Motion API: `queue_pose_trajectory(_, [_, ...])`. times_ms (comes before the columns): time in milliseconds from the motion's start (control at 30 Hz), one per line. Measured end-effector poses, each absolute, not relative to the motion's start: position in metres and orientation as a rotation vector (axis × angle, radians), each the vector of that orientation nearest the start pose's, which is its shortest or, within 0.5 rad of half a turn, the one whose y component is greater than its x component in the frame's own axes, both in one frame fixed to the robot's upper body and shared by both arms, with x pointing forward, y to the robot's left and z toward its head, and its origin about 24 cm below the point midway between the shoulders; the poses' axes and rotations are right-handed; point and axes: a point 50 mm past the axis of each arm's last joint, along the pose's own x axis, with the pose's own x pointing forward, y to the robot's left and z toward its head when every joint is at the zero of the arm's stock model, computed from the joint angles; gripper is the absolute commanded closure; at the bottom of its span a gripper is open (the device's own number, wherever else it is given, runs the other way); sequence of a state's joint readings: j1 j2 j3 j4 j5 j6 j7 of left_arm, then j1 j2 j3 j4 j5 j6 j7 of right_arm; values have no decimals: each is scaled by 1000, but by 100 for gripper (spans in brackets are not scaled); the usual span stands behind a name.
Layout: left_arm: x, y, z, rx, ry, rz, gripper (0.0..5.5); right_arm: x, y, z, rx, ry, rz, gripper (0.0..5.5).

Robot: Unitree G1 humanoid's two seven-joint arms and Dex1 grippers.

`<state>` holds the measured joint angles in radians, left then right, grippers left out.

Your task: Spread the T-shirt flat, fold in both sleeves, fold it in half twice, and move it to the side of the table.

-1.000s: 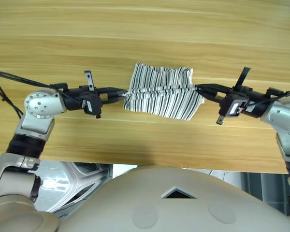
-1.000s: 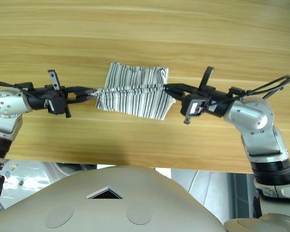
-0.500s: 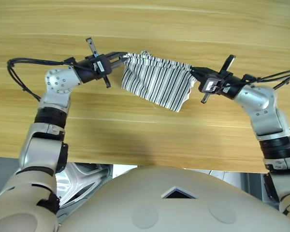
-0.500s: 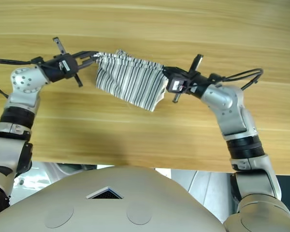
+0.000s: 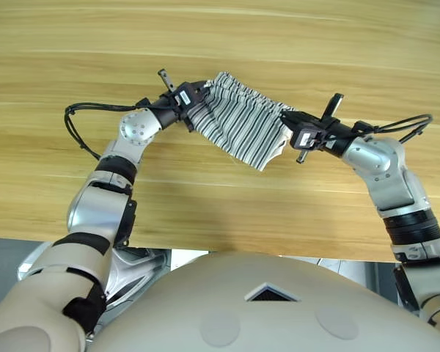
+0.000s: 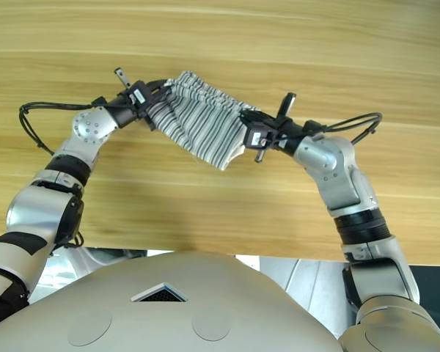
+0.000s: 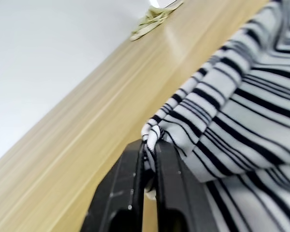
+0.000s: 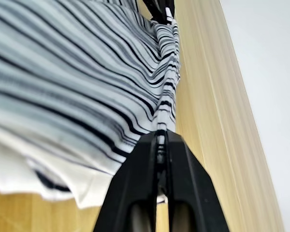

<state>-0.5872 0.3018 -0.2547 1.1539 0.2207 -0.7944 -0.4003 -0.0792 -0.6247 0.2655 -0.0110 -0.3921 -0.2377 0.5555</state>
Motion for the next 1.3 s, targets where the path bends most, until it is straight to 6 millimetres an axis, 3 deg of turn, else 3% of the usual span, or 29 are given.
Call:
queue_pose_trajectory(200, [316,152,9,580,-56,-677,371,245,-179,35,-1078,126,818,545])
queue_pose_trajectory(400, [318,149,10,508,-72,-629,273,250,-181,27,-1025,176,731,423])
queue_pose_trajectory(500, [318,148,12,478,-86,-601,224,254,-183,31,-893,206,677,369])
queue_pose_trajectory(733, [317,150,10,419,-101,-522,107,269,-213,79,-305,135,550,237])
queue_pose_trajectory(867, [317,155,9,401,-94,-467,53,266,-232,94,-145,87,535,178])
queue_pose_trajectory(933, [317,161,9,393,-91,-422,21,266,-237,98,-144,70,520,139])
queue_pose_trajectory(1000, [318,168,9,376,-84,-371,10,269,-222,98,-166,56,573,106])
queue_pose_trajectory(1067, [320,174,9,362,-69,-313,10,272,-178,92,-225,48,705,70])
queue_pose_trajectory(1133, [320,178,7,360,-47,-282,10,275,-147,89,-271,35,791,43])
queue_pose_trajectory(1167, [320,180,6,358,-35,-272,10,278,-139,90,-305,28,808,16])
queue_pose_trajectory(1300, [318,176,1,340,-7,-272,10,294,-121,84,-418,53,810,13])
